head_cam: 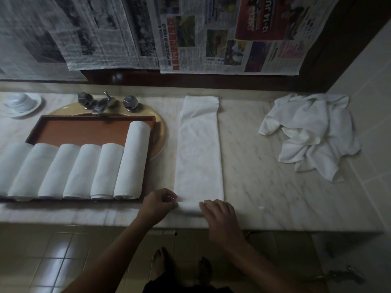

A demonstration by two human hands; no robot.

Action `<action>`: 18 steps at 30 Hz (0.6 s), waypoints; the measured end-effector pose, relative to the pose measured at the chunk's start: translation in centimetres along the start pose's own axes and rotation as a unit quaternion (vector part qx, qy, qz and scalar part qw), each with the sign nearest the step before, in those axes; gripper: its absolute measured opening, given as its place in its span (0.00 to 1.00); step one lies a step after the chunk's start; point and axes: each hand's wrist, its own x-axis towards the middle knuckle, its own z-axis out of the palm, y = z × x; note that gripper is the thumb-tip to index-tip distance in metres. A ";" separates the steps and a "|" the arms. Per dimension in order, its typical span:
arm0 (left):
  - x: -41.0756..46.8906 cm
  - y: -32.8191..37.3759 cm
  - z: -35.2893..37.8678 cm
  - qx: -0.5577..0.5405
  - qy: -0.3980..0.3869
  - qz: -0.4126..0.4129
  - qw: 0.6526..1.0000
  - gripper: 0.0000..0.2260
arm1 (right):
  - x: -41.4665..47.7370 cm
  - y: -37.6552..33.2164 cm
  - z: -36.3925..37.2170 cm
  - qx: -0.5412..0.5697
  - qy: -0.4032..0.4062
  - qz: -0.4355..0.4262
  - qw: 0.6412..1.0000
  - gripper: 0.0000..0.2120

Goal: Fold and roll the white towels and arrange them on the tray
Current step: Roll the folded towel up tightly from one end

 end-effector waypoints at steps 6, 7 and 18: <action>-2.6 0.3 5.0 0.305 0.084 0.336 0.887 0.23 | 0.2 1.0 1.3 -0.047 -0.043 -0.014 0.998 0.26; -2.6 -0.2 5.7 0.337 0.078 0.343 0.873 0.27 | 0.4 1.2 1.2 -0.050 -0.052 -0.016 0.997 0.27; -1.6 -2.3 3.9 0.385 -0.024 0.325 0.863 0.41 | 0.7 2.0 -0.4 -0.042 -0.087 -0.017 0.995 0.36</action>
